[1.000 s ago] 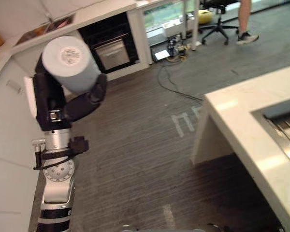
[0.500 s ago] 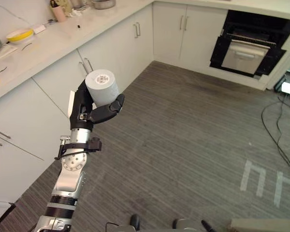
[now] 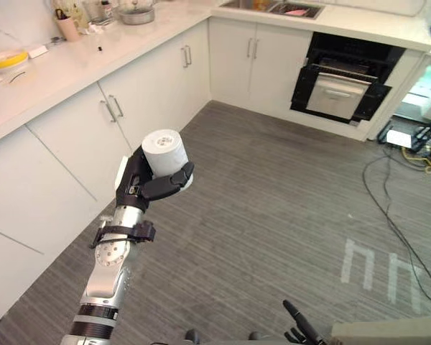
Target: Walk over to the sink, pick up the cup, carry it to the dishwasher, place the cup inside the dishwasher, then close the dishwasher door
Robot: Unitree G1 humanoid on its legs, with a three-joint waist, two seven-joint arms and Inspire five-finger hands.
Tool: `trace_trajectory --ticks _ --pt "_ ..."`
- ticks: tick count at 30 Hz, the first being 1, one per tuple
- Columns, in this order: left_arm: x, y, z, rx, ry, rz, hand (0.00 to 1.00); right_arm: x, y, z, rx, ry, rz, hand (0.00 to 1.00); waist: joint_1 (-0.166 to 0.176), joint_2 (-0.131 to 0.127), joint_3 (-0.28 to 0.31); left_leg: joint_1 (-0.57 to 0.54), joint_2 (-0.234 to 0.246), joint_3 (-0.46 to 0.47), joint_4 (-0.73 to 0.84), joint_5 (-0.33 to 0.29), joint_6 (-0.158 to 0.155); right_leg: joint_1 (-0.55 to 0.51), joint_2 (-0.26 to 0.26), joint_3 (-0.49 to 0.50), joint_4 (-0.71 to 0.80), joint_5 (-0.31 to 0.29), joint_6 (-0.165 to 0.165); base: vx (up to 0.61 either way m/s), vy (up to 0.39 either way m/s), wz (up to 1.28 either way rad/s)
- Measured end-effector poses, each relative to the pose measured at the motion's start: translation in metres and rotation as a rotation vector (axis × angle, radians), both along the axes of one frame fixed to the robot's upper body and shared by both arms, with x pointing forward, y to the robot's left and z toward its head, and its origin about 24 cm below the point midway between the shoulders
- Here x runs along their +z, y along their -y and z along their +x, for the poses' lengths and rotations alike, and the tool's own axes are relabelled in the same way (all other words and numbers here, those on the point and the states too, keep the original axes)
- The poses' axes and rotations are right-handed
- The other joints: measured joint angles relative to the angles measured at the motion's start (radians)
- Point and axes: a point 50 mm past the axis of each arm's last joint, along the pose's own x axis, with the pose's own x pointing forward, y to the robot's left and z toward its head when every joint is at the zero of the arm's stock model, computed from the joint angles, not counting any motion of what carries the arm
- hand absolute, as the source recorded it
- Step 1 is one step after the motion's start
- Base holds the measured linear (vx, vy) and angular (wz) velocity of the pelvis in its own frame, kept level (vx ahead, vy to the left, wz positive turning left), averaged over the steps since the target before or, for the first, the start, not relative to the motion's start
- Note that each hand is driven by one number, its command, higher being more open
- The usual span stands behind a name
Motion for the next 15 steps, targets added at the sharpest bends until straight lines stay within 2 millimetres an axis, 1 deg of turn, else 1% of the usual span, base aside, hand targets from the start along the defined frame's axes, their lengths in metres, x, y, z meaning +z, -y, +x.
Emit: trace_trajectory --ticks 2,3,6,8,9,11,12,13,14,15 --pt "-0.003 0.003 0.0 -0.003 -0.01 -0.022 0.0 -0.001 -0.001 -0.008 0.009 -0.021 -0.001 1.0 -0.007 0.003 -0.006 0.015 0.001 0.026 -0.008 0.001 -0.001 0.003 0.0 0.015 -0.015 0.012 0.003 -0.12 0.018 -0.43" --pt "-0.004 0.006 0.0 -0.006 -0.012 -0.032 0.0 -0.001 -0.001 -0.013 0.012 -0.035 -0.003 1.0 -0.016 0.003 -0.013 0.022 0.003 0.042 -0.017 0.003 -0.003 0.002 0.0 0.015 -0.028 0.019 0.008 -0.11 0.008 -0.38" --pt "-0.008 0.007 0.0 0.01 -0.022 -0.049 0.0 -0.002 -0.002 -0.023 0.015 -0.066 -0.006 1.0 -0.033 0.004 -0.032 0.044 0.008 0.089 -0.04 0.004 -0.008 0.0 -0.004 0.004 -0.055 0.043 0.007 -0.07 0.004 -0.48" --pt "-0.009 0.008 0.001 0.025 -0.028 -0.057 0.0 -0.002 -0.001 -0.026 0.01 -0.081 -0.011 1.0 -0.053 0.003 -0.032 0.051 0.01 0.104 -0.045 0.005 -0.011 0.0 -0.005 0.0 -0.062 0.052 0.012 -0.03 -0.003 -0.29" --pt "-0.011 0.013 0.005 0.022 -0.039 -0.056 0.0 -0.003 -0.002 -0.033 0.002 -0.112 -0.015 1.0 -0.059 0.004 -0.032 0.051 0.011 0.113 -0.045 0.005 -0.012 -0.001 -0.005 0.0 -0.07 0.06 0.015 -0.01 -0.007 -0.16" --pt "-0.015 0.017 0.009 0.027 -0.057 -0.053 0.0 -0.004 -0.005 -0.042 -0.005 -0.148 -0.008 1.0 -0.064 0.004 -0.032 0.051 0.014 0.125 -0.044 0.006 -0.012 -0.002 -0.003 0.002 -0.081 0.068 0.017 0.0 -0.009 -0.18" --pt "-0.016 0.017 0.009 0.036 -0.062 -0.048 0.0 -0.004 -0.006 -0.044 -0.008 -0.156 -0.005 1.0 -0.068 0.004 -0.032 0.051 0.015 0.129 -0.044 0.005 -0.012 -0.002 -0.002 0.004 -0.084 0.071 0.016 0.03 -0.014 -0.24" --pt "-0.019 0.015 0.01 0.068 -0.076 -0.039 0.0 -0.005 -0.009 -0.047 -0.012 -0.171 0.005 1.0 -0.08 0.004 -0.032 0.051 0.019 0.142 -0.044 0.003 -0.015 -0.004 0.002 0.014 -0.093 0.079 0.012 0.03 -0.01 -0.16" --pt "-0.03 0.002 0.003 0.246 -0.105 0.042 0.0 -0.005 -0.01 -0.037 0.093 -0.144 0.001 1.0 -0.067 0.02 -0.034 0.07 0.064 0.241 -0.012 -0.038 -0.046 -0.021 0.02 -0.148 -0.119 0.131 -0.01 0.02 -0.008 -0.12" --pt "-0.03 0.002 0.003 0.246 -0.105 0.042 0.0 -0.005 -0.01 -0.037 0.093 -0.144 0.001 1.0 -0.067 0.02 -0.034 0.07 0.064 0.241 -0.012 -0.038 -0.046 -0.021 0.02 -0.148 -0.119 0.131 -0.01 0.0 0.0 0.0"
